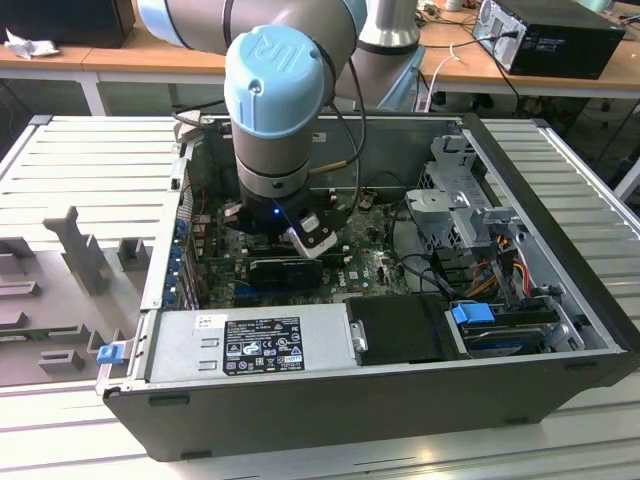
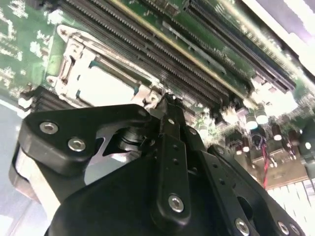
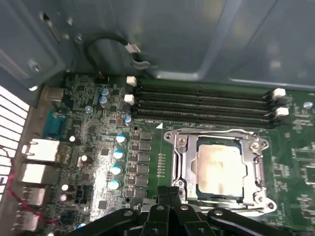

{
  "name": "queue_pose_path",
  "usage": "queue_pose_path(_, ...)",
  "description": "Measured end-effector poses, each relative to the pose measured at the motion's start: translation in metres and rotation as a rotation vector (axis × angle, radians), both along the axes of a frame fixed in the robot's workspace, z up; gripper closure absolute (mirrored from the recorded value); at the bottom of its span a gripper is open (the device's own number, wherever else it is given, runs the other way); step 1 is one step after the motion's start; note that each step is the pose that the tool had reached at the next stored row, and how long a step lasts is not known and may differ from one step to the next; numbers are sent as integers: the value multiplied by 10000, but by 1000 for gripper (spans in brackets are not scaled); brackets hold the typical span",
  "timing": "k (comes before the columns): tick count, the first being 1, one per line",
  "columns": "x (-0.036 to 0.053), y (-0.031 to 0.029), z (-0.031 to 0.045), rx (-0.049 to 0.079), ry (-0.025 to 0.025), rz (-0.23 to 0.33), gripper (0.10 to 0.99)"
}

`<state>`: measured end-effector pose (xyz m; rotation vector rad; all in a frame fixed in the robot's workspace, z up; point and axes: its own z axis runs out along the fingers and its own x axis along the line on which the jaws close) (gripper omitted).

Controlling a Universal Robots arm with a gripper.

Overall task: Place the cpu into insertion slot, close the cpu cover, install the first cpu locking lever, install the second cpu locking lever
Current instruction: 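Install the second cpu locking lever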

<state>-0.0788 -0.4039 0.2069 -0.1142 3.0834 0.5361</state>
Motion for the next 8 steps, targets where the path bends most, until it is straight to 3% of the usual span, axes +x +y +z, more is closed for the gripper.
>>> queue_pose_path(4,-1,0,146,-1,1,-2,980)
queue_pose_path(8,-1,0,188,2,0,-2,980)
